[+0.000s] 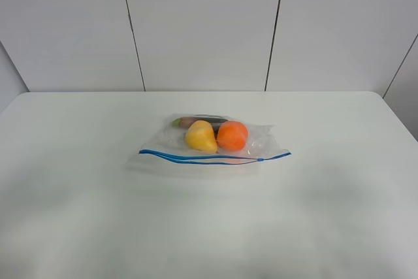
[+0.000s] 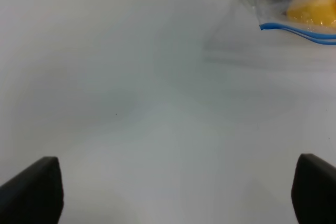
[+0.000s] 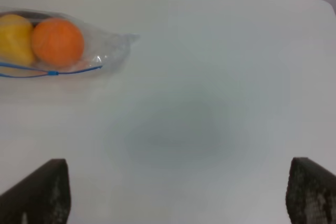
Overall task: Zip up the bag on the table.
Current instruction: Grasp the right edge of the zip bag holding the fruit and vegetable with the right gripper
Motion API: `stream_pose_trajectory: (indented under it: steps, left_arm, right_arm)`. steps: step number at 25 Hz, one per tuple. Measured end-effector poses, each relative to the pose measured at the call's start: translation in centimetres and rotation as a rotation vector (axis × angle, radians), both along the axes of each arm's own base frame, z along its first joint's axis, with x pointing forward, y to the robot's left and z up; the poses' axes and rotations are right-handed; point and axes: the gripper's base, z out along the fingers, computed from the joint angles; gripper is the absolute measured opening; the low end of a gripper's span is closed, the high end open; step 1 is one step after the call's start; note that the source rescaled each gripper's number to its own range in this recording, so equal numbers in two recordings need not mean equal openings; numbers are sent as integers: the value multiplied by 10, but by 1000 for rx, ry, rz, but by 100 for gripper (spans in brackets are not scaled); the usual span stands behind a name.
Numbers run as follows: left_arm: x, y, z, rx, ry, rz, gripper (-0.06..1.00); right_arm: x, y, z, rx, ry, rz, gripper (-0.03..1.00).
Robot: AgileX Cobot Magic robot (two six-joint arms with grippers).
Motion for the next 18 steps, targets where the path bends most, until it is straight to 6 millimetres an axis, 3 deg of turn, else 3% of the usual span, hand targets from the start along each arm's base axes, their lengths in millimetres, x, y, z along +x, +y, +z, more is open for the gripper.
stream_pose_trajectory:
  steps: [6,10,13,18]
  left_arm:
    - [0,0,0,0,0,0,100]
    - [0,0,0,-1,0,0,100]
    - [0,0,0,-1,0,0,100]
    - [0,0,0,-1,0,0,100]
  right_arm:
    - [0,0,0,0,2,0,99]
    - [14,0,16,7,57,2,99]
    - [43,0,40,17,123,3,99]
    - [118,1,78,61,290,17,98]
